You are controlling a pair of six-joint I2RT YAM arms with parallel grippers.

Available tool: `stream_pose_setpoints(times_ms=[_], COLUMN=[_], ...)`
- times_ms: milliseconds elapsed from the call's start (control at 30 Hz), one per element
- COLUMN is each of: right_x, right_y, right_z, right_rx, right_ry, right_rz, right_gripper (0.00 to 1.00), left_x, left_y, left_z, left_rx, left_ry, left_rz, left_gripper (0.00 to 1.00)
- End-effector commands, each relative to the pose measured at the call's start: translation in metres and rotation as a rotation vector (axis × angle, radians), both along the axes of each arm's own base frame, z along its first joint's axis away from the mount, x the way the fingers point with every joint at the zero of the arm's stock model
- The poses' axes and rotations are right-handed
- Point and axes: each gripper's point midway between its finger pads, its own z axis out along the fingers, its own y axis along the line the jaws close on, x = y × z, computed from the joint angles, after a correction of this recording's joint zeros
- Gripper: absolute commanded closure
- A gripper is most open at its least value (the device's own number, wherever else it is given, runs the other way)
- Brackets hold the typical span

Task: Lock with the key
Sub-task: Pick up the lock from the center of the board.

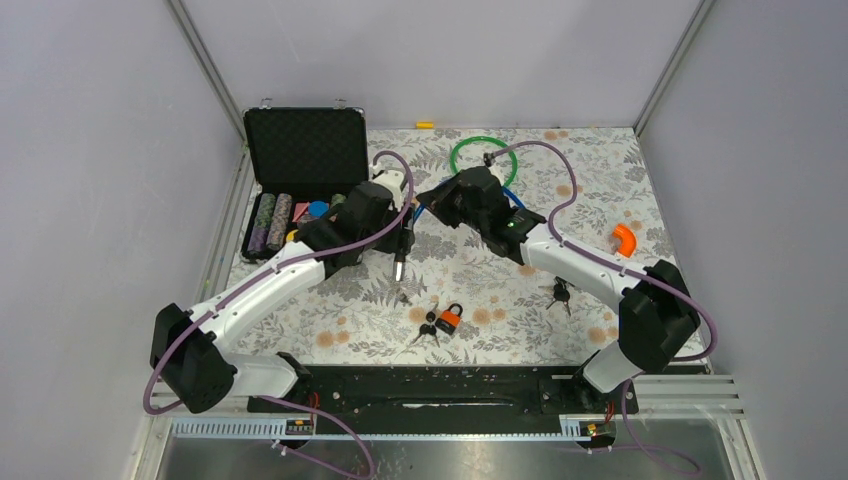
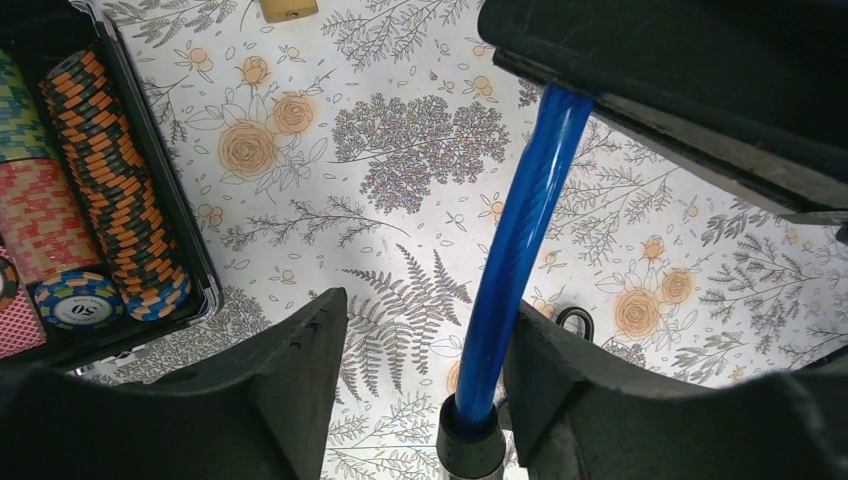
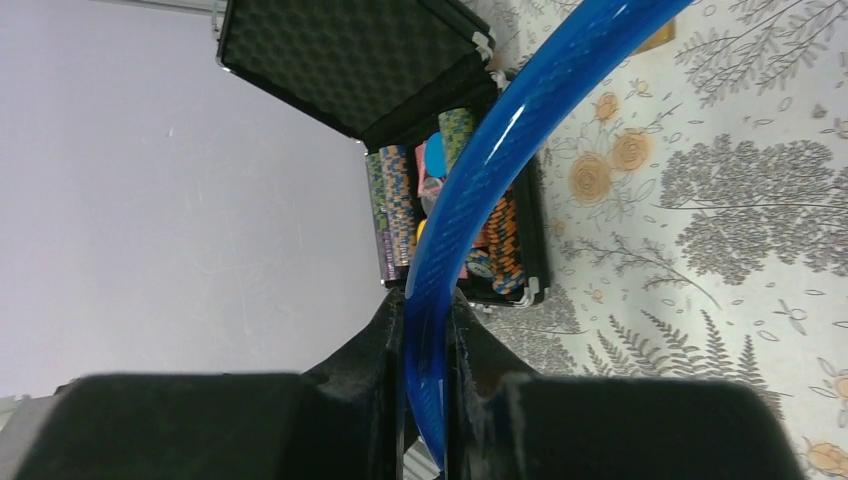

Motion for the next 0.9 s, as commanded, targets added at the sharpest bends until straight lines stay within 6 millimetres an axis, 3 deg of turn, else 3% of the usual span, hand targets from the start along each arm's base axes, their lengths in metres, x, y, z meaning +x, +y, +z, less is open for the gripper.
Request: stream_pose_setpoints(times_ms=[0,133,333,533,667,867], right_x=[0.005,0.006,0.006,0.006,0.004,-0.003], right_y=[-0.019,-0.024,-0.024,-0.023,-0.023,-0.026], right_z=[0.023,0.024,0.023,0.034,0.044,0.069], right_rx=[-0.063,-0.092,-0.096,-0.094,-0.098,-0.112], right_ry=[-0.08,-0.089,-0.09,-0.133,-0.179,-0.314], right_rz=[-0.052,-0.065,-0.069,-0.048,-0.028,0.026], right_gripper=[1.0,1.0,1.0,0.98,0.78,0.31], left_x=[0.018,0.017,0.013,0.015,0.02,0.028], left_y=[0.002,-0.001,-0.007,-0.004,-0.001,0.011], left_z=[0.031,0.035,0.035,0.036,0.052,0.097], left_rx=[0.011,0.004,0.009,0.013,-0.005,-0.056], left_ry=[-0.13,-0.138,-0.14,-0.148,-0.207,-0.364], left_rz=[0.028,0.017,-0.013,0.009,0.036,0.094], left_gripper=[0.43,0.51,0.97,1.0,1.0,1.0])
